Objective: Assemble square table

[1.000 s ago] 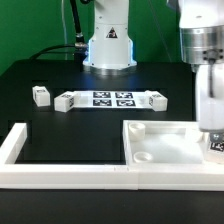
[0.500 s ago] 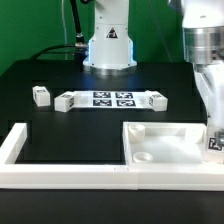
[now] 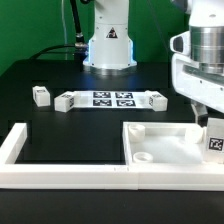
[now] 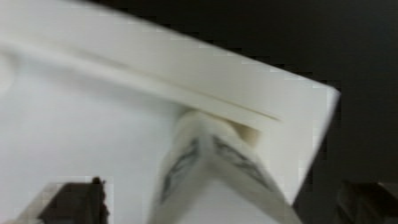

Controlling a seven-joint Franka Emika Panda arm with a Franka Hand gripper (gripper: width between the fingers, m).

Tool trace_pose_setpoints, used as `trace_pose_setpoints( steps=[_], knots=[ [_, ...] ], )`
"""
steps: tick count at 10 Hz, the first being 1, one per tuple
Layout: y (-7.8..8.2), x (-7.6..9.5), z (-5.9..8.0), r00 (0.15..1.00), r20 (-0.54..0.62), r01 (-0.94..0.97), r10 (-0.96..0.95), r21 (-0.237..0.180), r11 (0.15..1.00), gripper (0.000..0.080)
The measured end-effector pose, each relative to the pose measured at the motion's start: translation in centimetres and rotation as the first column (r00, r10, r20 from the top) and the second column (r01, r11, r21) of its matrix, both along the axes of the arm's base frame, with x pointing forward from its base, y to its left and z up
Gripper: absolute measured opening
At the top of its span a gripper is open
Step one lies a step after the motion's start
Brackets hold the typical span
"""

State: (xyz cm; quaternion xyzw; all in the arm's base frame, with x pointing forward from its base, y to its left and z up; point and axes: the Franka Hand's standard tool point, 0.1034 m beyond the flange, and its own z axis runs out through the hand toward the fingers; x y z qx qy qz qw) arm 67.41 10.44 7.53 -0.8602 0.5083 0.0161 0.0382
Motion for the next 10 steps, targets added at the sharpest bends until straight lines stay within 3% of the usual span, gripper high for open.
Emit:
trace_pose_setpoints(
  steps=[2, 5, 6, 7, 10],
  knots=[
    [0.18, 0.70, 0.12, 0.945, 0.050, -0.323, 0.324, -0.038, 0.946, 0.0649],
    [0.33, 0.68, 0.02, 0.942, 0.054, -0.329, 0.331, -0.039, 0.943, 0.0640],
    [0.36, 0.67, 0.01, 0.955, 0.052, -0.290, 0.292, -0.036, 0.956, 0.0438],
    [0.18, 0.51, -0.12, 0.973, 0.042, -0.227, 0.229, -0.033, 0.973, 0.0293],
    [0.01, 0.40, -0.18, 1.000, 0.023, 0.006, -0.006, -0.018, 1.000, 0.0294]
  ],
)
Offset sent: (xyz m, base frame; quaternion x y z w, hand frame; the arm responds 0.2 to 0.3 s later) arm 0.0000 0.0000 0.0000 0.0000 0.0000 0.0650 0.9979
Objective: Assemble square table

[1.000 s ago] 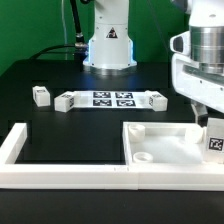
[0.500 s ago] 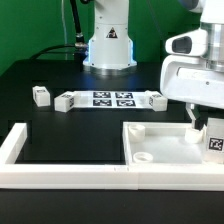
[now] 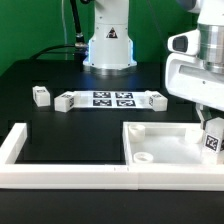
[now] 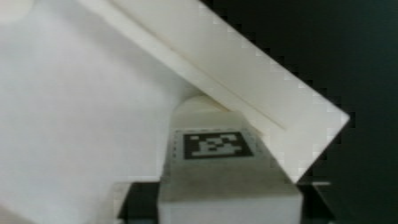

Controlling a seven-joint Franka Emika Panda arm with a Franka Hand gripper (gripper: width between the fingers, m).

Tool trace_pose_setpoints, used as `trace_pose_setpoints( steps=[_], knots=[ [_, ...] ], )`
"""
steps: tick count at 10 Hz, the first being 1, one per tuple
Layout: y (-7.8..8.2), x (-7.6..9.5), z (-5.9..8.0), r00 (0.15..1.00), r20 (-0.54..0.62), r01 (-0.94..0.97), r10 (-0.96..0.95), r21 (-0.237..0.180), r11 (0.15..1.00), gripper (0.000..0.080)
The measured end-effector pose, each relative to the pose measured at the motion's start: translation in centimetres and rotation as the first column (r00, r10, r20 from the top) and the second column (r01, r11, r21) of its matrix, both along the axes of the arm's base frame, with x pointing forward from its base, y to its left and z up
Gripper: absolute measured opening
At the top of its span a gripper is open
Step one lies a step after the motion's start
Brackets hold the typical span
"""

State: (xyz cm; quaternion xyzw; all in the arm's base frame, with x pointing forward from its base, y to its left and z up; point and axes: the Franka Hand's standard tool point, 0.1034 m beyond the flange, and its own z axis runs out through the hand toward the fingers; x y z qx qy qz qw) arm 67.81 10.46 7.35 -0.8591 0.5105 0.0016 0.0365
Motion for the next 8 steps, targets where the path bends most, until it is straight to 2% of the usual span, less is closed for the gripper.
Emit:
trace_pose_setpoints(
  steps=[1, 2, 4, 6, 8],
  knots=[
    [-0.42, 0.06, 0.00, 0.992, -0.007, 0.123, -0.123, 0.008, 0.992, 0.0294],
    [-0.50, 0.01, -0.07, 0.954, -0.031, 0.300, -0.299, 0.046, 0.953, 0.0294],
    [-0.12, 0.08, -0.12, 0.825, -0.084, 0.565, -0.559, 0.099, 0.819, 0.0294],
    [0.00, 0.24, -0.05, 0.695, -0.121, 0.719, -0.709, 0.110, 0.686, 0.0294],
    [-0.07, 0.22, -0.03, 0.631, -0.131, 0.775, -0.764, 0.097, 0.624, 0.0294]
  ],
)
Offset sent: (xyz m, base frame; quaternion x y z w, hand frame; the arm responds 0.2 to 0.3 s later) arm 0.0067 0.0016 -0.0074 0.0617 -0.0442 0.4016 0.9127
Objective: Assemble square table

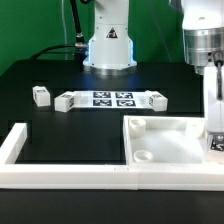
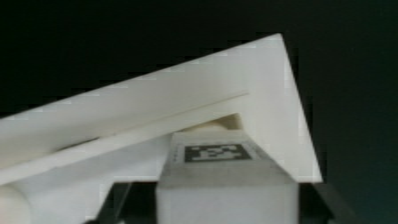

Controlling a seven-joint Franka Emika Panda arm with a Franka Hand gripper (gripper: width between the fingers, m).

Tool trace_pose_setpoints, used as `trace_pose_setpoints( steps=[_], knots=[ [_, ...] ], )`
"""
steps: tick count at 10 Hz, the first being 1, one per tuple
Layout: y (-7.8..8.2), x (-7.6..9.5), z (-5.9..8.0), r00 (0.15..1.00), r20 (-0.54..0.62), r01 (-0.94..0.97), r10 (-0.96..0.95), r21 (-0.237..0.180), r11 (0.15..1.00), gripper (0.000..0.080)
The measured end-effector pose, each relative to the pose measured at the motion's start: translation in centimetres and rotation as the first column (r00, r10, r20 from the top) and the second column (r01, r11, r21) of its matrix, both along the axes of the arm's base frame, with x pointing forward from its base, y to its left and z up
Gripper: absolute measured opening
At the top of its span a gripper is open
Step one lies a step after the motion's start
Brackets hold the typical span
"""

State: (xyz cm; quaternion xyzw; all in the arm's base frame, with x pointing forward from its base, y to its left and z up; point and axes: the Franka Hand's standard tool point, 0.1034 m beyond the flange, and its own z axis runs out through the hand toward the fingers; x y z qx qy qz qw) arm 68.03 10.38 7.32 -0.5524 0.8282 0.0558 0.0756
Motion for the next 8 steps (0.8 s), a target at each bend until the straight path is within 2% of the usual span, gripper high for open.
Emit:
trace_pose_setpoints(
  steps=[1, 2, 4, 5, 7, 8],
  knots=[
    [0.0, 0.0, 0.0, 1.000, -0.002, 0.008, -0.008, 0.002, 1.000, 0.0352],
    [0.0, 0.0, -0.1, 1.000, -0.002, 0.002, -0.002, 0.001, 1.000, 0.0352],
    [0.1, 0.2, 0.3, 1.000, 0.010, -0.012, 0.012, 0.001, 1.000, 0.0620],
    [0.1, 0.3, 2.1, 0.999, 0.040, -0.035, 0.034, 0.004, 0.999, 0.0620],
    [0.6, -0.8, 5.6, 0.997, 0.065, -0.046, 0.045, 0.018, 0.999, 0.0644],
    [1.0, -0.8, 6.5, 0.996, 0.067, -0.055, 0.053, 0.026, 0.998, 0.0648]
  ],
)
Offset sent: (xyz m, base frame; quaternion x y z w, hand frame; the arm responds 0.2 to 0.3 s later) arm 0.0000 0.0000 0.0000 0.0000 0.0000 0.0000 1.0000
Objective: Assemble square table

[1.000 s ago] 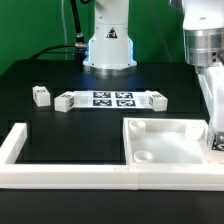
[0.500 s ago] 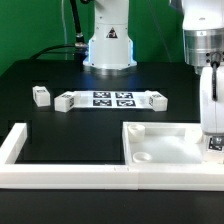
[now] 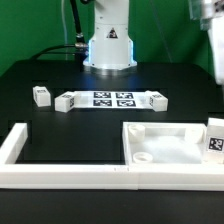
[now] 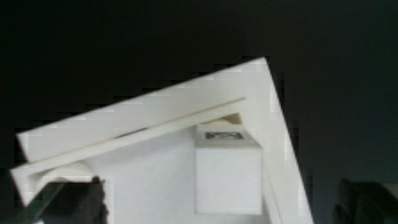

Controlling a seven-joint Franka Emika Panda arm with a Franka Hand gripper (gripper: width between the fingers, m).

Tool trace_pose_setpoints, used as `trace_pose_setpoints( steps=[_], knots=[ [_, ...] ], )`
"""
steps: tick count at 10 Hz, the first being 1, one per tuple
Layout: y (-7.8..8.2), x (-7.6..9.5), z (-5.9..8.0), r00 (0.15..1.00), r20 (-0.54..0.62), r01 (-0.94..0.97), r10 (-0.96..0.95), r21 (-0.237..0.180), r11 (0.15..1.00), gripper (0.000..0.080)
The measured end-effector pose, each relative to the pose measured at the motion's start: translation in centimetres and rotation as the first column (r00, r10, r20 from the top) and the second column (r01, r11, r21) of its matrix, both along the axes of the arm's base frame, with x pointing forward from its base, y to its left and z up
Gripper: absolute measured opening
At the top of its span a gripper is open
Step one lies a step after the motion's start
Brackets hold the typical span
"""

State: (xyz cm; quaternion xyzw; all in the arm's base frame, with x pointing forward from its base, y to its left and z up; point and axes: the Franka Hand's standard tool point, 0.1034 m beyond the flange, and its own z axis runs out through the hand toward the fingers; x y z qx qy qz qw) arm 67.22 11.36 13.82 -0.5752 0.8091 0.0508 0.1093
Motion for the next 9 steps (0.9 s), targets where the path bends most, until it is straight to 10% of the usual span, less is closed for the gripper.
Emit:
trace_pose_setpoints(
  steps=[6, 9],
  knots=[
    [0.2, -0.3, -0.4, 0.999, 0.005, -0.034, 0.034, -0.007, 0.999, 0.0649],
    [2.1, -4.1, 1.0, 0.971, 0.041, -0.234, 0.235, -0.027, 0.972, 0.0649]
  ],
)
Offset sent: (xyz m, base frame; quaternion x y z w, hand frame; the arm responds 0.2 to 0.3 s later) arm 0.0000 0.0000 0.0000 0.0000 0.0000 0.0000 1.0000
